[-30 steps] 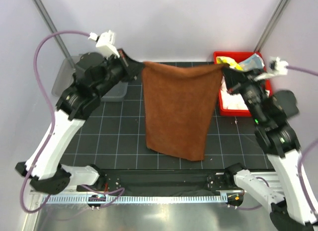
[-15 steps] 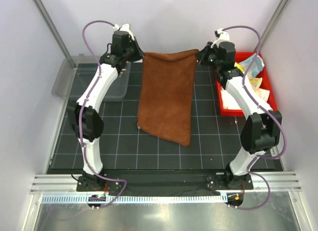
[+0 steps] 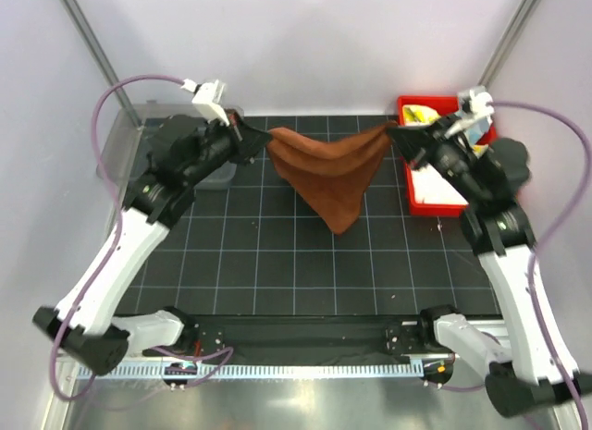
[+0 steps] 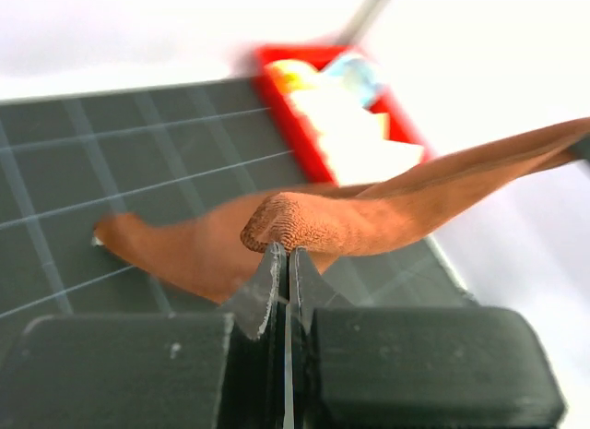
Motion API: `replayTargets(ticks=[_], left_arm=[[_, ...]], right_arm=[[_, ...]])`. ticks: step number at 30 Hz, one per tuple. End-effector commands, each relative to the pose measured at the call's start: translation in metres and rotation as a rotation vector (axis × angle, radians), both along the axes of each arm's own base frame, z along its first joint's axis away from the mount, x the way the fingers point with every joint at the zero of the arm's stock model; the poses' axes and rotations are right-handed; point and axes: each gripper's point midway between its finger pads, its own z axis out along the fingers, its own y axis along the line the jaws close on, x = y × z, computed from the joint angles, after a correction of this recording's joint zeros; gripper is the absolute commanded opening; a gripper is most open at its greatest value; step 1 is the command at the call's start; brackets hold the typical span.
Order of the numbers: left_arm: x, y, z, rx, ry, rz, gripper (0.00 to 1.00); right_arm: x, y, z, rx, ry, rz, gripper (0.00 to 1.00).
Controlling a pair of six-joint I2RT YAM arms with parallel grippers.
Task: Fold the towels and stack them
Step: Flatten out the crumpled towel
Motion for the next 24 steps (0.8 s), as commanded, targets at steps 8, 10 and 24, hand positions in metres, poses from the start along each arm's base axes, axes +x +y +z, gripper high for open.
replayTargets(ticks=[8, 10, 24], left_arm=[[-0.145, -0.010, 0.098, -0.313, -0.150, -0.264, 0.00], [-0.149, -0.014, 0.116, -0.342, -0.166, -0.288, 0.00], [0.037, 0.003, 0.037, 0.079, -0.030, 0.220, 0.00]], right_arm=[[-0.156, -0.008, 0.068, 0.188, -0.156, 0.138, 0.01], [-0.157, -0.013, 0.090, 0.249, -0.211, 0.112, 0.01], [0.055, -0.024, 0.031, 0.053, -0.030, -0.208, 0.01]])
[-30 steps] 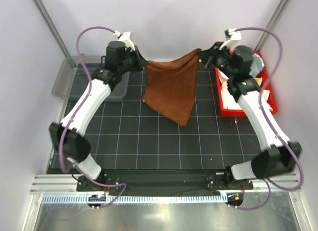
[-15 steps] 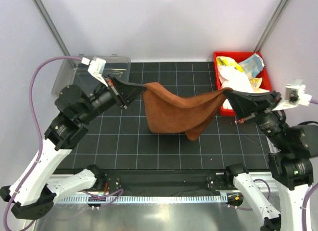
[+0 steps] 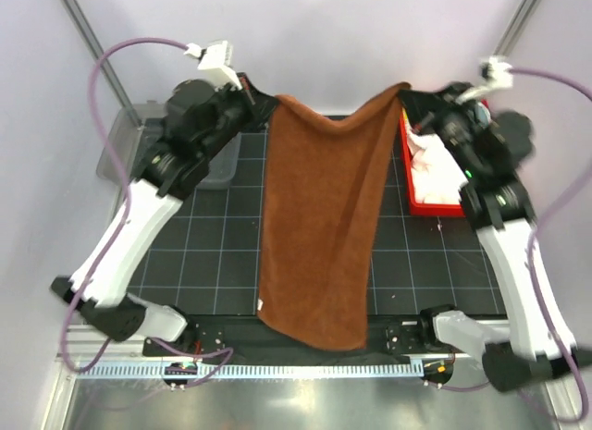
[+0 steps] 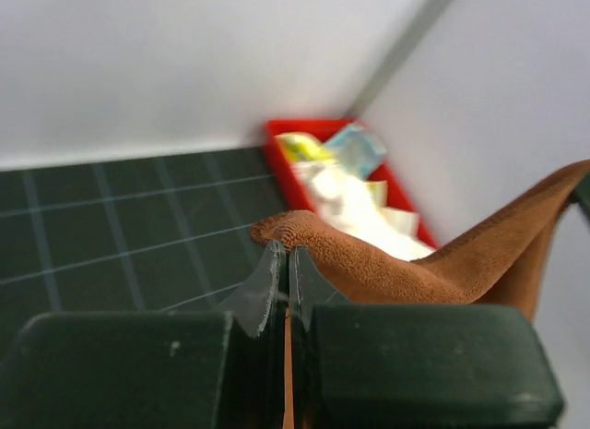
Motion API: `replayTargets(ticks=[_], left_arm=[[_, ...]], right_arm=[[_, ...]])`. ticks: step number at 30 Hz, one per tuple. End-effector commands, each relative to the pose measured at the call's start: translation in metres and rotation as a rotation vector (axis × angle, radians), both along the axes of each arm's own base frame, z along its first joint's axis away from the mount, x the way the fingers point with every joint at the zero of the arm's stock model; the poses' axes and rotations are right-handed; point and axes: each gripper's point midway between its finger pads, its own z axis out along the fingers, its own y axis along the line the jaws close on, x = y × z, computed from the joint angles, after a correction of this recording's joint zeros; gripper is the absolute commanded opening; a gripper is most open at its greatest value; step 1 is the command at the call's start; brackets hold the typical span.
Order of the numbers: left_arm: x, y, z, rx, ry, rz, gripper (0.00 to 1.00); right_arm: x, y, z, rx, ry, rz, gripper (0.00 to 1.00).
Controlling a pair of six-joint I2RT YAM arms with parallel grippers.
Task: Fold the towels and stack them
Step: Flatten out the crumpled towel
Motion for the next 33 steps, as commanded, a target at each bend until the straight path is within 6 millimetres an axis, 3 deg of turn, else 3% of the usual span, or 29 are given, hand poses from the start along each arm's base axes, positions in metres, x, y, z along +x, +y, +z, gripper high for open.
replayTargets(ticks=[1, 3, 4, 5, 7, 8, 9, 10, 11, 13, 14, 16, 17, 18, 25, 28, 30, 33], left_arm=[[0.067, 0.017, -0.065, 0.131, 0.111, 0.139, 0.00], [0.100, 0.027, -0.086, 0.137, 0.136, 0.178, 0.00], [0.122, 0.021, -0.112, 0.160, 0.177, 0.166, 0.00], [0.136, 0.020, -0.119, 0.158, 0.173, 0.167, 0.00], [0.165, 0.025, -0.141, 0.176, 0.192, 0.186, 0.00], [0.187, 0.020, -0.161, 0.190, 0.208, 0.189, 0.00], [0.202, 0.026, -0.173, 0.200, 0.219, 0.203, 0.00], [0.215, 0.025, -0.180, 0.199, 0.216, 0.201, 0.00], [0.234, 0.022, -0.204, 0.209, 0.241, 0.196, 0.00], [0.253, 0.028, -0.220, 0.197, 0.246, 0.180, 0.00], [0.267, 0.024, -0.230, 0.189, 0.239, 0.160, 0.00], [0.282, 0.033, -0.239, 0.176, 0.241, 0.161, 0.00], [0.289, 0.030, -0.252, 0.170, 0.254, 0.134, 0.00], [0.294, 0.031, -0.245, 0.158, 0.232, 0.126, 0.00], [0.301, 0.044, -0.262, 0.227, 0.219, 0.129, 0.00], [0.304, 0.054, -0.260, 0.237, 0.201, 0.171, 0.00], [0.305, 0.052, -0.257, 0.226, 0.197, 0.161, 0.00], [0.304, 0.048, -0.256, 0.219, 0.192, 0.142, 0.00]], right_arm=[[0.076, 0.001, -0.046, -0.102, 0.078, -0.070, 0.01], [0.104, 0.007, -0.064, -0.124, 0.089, -0.057, 0.01], [0.130, 0.015, -0.087, -0.144, 0.120, -0.039, 0.01], [0.145, 0.020, -0.101, -0.155, 0.139, -0.023, 0.01], [0.168, 0.030, -0.109, -0.169, 0.133, 0.018, 0.01], [0.195, 0.037, -0.147, -0.181, 0.201, 0.032, 0.01], [0.207, 0.041, -0.148, -0.179, 0.180, 0.044, 0.01], [0.220, 0.043, -0.164, -0.180, 0.201, 0.053, 0.01], [0.238, 0.047, -0.192, -0.183, 0.233, 0.067, 0.01], [0.254, 0.055, -0.208, -0.184, 0.235, 0.121, 0.01], [0.266, 0.059, -0.230, -0.179, 0.255, 0.133, 0.01], [0.278, 0.057, -0.235, -0.178, 0.244, 0.143, 0.01], [0.286, 0.057, -0.254, -0.188, 0.268, 0.149, 0.01], [0.291, 0.058, -0.251, -0.194, 0.255, 0.155, 0.01], [0.303, 0.046, -0.276, -0.226, 0.264, 0.189, 0.01], [0.311, 0.038, -0.266, -0.239, 0.211, 0.138, 0.01], [0.319, 0.024, -0.252, -0.231, 0.150, 0.059, 0.01], [0.324, 0.019, -0.232, -0.229, 0.101, 0.022, 0.01]])
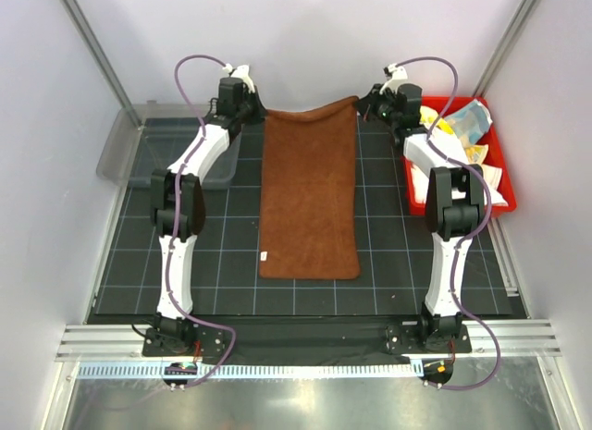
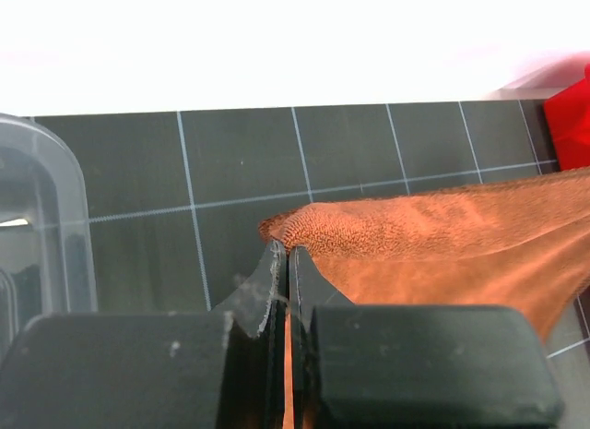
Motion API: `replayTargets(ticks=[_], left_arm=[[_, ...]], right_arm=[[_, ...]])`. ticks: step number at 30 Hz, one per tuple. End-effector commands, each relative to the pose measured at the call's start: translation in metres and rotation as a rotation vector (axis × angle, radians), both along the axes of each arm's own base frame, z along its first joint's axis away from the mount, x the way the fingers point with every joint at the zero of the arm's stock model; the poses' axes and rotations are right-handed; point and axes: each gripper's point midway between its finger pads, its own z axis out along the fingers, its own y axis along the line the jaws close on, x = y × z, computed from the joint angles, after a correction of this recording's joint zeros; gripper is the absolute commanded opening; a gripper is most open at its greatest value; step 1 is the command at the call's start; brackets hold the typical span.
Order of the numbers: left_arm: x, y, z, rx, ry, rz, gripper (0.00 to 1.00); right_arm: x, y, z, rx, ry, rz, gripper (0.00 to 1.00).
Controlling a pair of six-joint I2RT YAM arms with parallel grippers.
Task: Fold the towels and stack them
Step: Flatten out the crumpled towel, then fold the towel
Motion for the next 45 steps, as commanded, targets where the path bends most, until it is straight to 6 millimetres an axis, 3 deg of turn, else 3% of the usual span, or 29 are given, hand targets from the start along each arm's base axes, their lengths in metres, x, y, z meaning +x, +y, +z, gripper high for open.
replayTargets(ticks=[1, 8, 11, 12, 13, 15, 16, 20, 22, 23, 25, 26, 27, 28, 29, 30, 32, 33, 34, 35, 36, 37, 39, 40, 42, 43, 44, 45], left_arm=[[0.004, -0.001, 0.058, -0.015, -0.148, -0.017, 0.00], [0.008, -0.001, 0.044, 0.013, -0.154, -0.030, 0.00], [0.019, 0.005, 0.043, 0.042, -0.177, 0.005, 0.00], [0.024, 0.007, 0.035, 0.054, -0.172, 0.019, 0.00], [0.028, 0.009, 0.041, 0.056, -0.188, 0.026, 0.00], [0.031, 0.009, 0.039, 0.070, -0.194, 0.029, 0.01], [0.033, 0.009, 0.039, 0.072, -0.198, 0.029, 0.00], [0.028, 0.003, 0.040, 0.064, -0.198, -0.013, 0.00], [0.022, 0.001, 0.046, 0.060, -0.199, -0.029, 0.00], [0.013, 0.001, 0.051, 0.055, -0.196, -0.042, 0.00], [0.002, 0.000, 0.058, 0.059, -0.200, -0.055, 0.00], [-0.008, 0.002, 0.060, 0.059, -0.193, -0.060, 0.00], [-0.014, 0.003, 0.060, 0.061, -0.185, -0.060, 0.00], [-0.020, 0.004, 0.060, 0.059, -0.176, -0.062, 0.00], [-0.030, 0.004, 0.074, 0.050, -0.192, -0.072, 0.00], [-0.040, 0.005, 0.055, 0.056, -0.147, -0.081, 0.00], [-0.055, 0.006, 0.056, 0.046, -0.130, -0.092, 0.00], [-0.068, 0.003, 0.069, 0.029, -0.144, -0.115, 0.00], [-0.081, 0.002, 0.055, 0.026, -0.107, -0.129, 0.00], [-0.090, -0.002, 0.054, 0.024, -0.100, -0.142, 0.00], [-0.099, -0.003, 0.065, 0.023, -0.116, -0.144, 0.00], [-0.109, -0.001, 0.047, 0.041, -0.078, -0.132, 0.00], [-0.128, -0.005, 0.048, 0.021, -0.061, -0.134, 0.00], [-0.137, -0.005, 0.032, 0.014, -0.021, -0.136, 0.00], [-0.153, -0.009, 0.023, -0.007, 0.017, -0.141, 0.00], [-0.161, -0.010, 0.027, -0.014, 0.014, -0.142, 0.00], [-0.173, -0.009, 0.008, -0.006, 0.057, -0.143, 0.00], [-0.181, -0.013, 0.003, -0.008, 0.073, -0.145, 0.00]], right_arm=[[0.013, -0.009, 0.076, -0.012, -0.228, -0.056, 0.01], [0.024, 0.006, 0.052, 0.028, -0.232, -0.015, 0.01], [0.038, 0.006, 0.041, 0.011, -0.237, -0.029, 0.01], [0.044, 0.006, 0.050, 0.013, -0.260, -0.036, 0.01], [0.051, 0.004, 0.037, 0.008, -0.245, -0.046, 0.01], [0.058, 0.003, 0.038, 0.011, -0.256, -0.054, 0.01], [0.061, 0.004, 0.029, 0.010, -0.242, -0.051, 0.01], [0.054, 0.009, 0.024, 0.007, -0.221, -0.008, 0.01], [0.044, 0.013, 0.020, -0.002, -0.195, 0.027, 0.01], [0.037, 0.013, 0.030, -0.004, -0.185, 0.036, 0.01], [0.026, 0.012, 0.024, -0.009, -0.140, 0.046, 0.01], [0.017, 0.010, 0.038, -0.007, -0.147, 0.044, 0.01], [0.010, 0.008, 0.026, -0.006, -0.103, 0.040, 0.01], [0.004, 0.007, 0.026, -0.003, -0.086, 0.035, 0.01], [-0.005, 0.006, 0.036, 0.009, -0.079, 0.038, 0.01], [-0.016, 0.005, 0.024, 0.013, -0.039, 0.038, 0.01], [-0.032, 0.006, 0.021, 0.032, -0.008, 0.049, 0.01], [-0.049, 0.006, 0.018, 0.049, 0.020, 0.049, 0.01], [-0.058, 0.005, 0.014, 0.058, 0.037, 0.049, 0.01], [-0.066, 0.004, 0.014, 0.062, 0.037, 0.041, 0.01], [-0.080, 0.003, -0.007, 0.067, 0.094, 0.034, 0.01], [-0.089, 0.002, 0.001, 0.072, 0.088, 0.031, 0.01], [-0.109, -0.001, -0.025, 0.076, 0.181, 0.020, 0.01], [-0.118, -0.002, -0.021, 0.086, 0.184, 0.019, 0.01], [-0.140, -0.002, -0.041, 0.099, 0.249, 0.020, 0.01], [-0.150, -0.002, -0.033, 0.115, 0.247, 0.020, 0.01], [-0.165, -0.004, -0.048, 0.118, 0.288, 0.009, 0.01], [-0.173, -0.005, -0.050, 0.124, 0.301, 0.002, 0.01]])
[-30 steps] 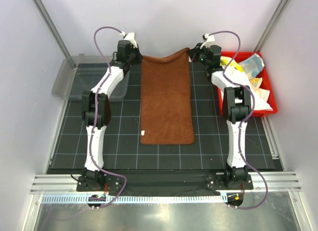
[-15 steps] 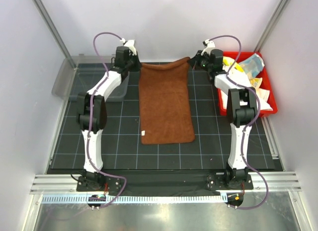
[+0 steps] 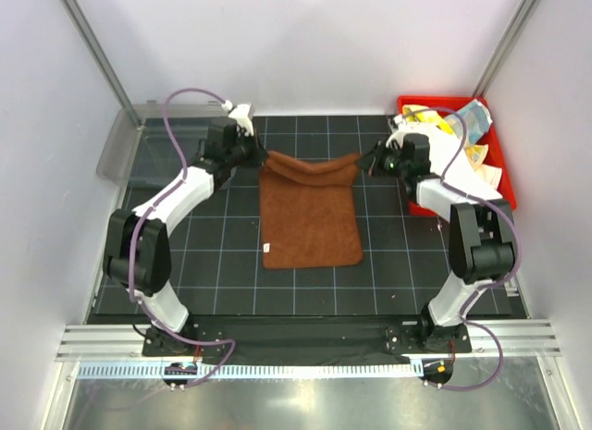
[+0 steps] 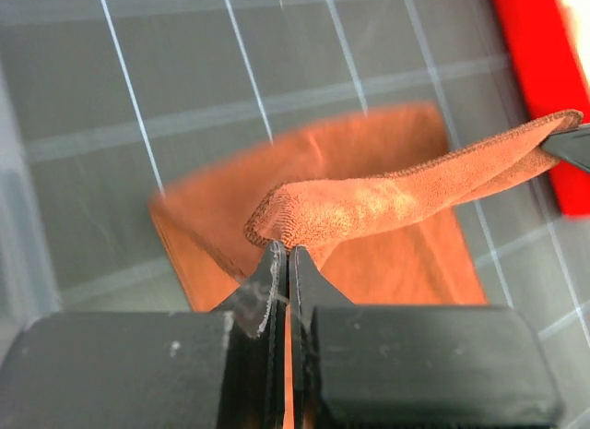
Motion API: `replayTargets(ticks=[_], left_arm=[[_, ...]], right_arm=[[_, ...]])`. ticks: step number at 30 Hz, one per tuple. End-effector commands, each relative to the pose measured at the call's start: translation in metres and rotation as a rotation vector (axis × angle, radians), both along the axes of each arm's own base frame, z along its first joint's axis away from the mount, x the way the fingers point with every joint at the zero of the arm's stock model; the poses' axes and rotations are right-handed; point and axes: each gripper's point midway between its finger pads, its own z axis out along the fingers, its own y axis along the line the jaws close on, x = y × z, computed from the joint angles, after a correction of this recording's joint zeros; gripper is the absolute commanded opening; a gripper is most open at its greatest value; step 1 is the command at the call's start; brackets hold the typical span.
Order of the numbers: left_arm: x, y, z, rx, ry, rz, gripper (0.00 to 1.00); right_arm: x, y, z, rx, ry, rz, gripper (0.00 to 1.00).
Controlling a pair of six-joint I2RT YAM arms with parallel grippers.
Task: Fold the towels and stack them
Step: Fold the towel
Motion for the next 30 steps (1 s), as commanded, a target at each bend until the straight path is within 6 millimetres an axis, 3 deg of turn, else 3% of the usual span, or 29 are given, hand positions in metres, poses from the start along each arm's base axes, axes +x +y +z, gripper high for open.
replayTargets(ticks=[1, 2, 3, 5, 6, 9, 11, 22, 29, 30], left_arm=[[-0.028, -0.005, -0.007, -0.031, 0.037, 0.000, 0.00], [-0.039, -0.003, -0.023, -0.018, 0.073, 0.013, 0.00], [-0.046, -0.004, -0.030, -0.020, 0.091, 0.023, 0.00], [-0.059, -0.006, -0.034, -0.011, 0.097, 0.029, 0.00], [-0.067, -0.005, -0.046, 0.000, 0.121, 0.031, 0.00], [-0.085, -0.017, -0.055, 0.014, 0.139, 0.011, 0.00], [-0.091, -0.016, -0.058, 0.021, 0.147, 0.021, 0.00], [-0.117, -0.001, -0.076, 0.058, 0.200, 0.117, 0.00], [-0.148, 0.000, -0.114, 0.107, 0.303, 0.120, 0.00], [-0.153, 0.002, -0.120, 0.116, 0.320, 0.126, 0.00]], right_arm=[[-0.030, -0.002, 0.006, 0.055, 0.037, -0.028, 0.01], [-0.039, -0.003, 0.011, 0.060, 0.032, -0.026, 0.01], [-0.049, -0.004, 0.000, 0.059, 0.067, -0.029, 0.01], [-0.063, -0.006, -0.001, 0.049, 0.080, -0.027, 0.01], [-0.071, -0.007, -0.010, 0.042, 0.103, -0.030, 0.01], [-0.089, -0.008, -0.023, 0.039, 0.157, -0.026, 0.01], [-0.100, -0.009, -0.033, 0.040, 0.188, -0.029, 0.01], [-0.132, -0.005, -0.040, 0.096, 0.213, -0.018, 0.01], [-0.162, -0.006, -0.070, 0.099, 0.301, -0.034, 0.15], [-0.165, -0.005, -0.071, 0.102, 0.311, -0.032, 0.22]])
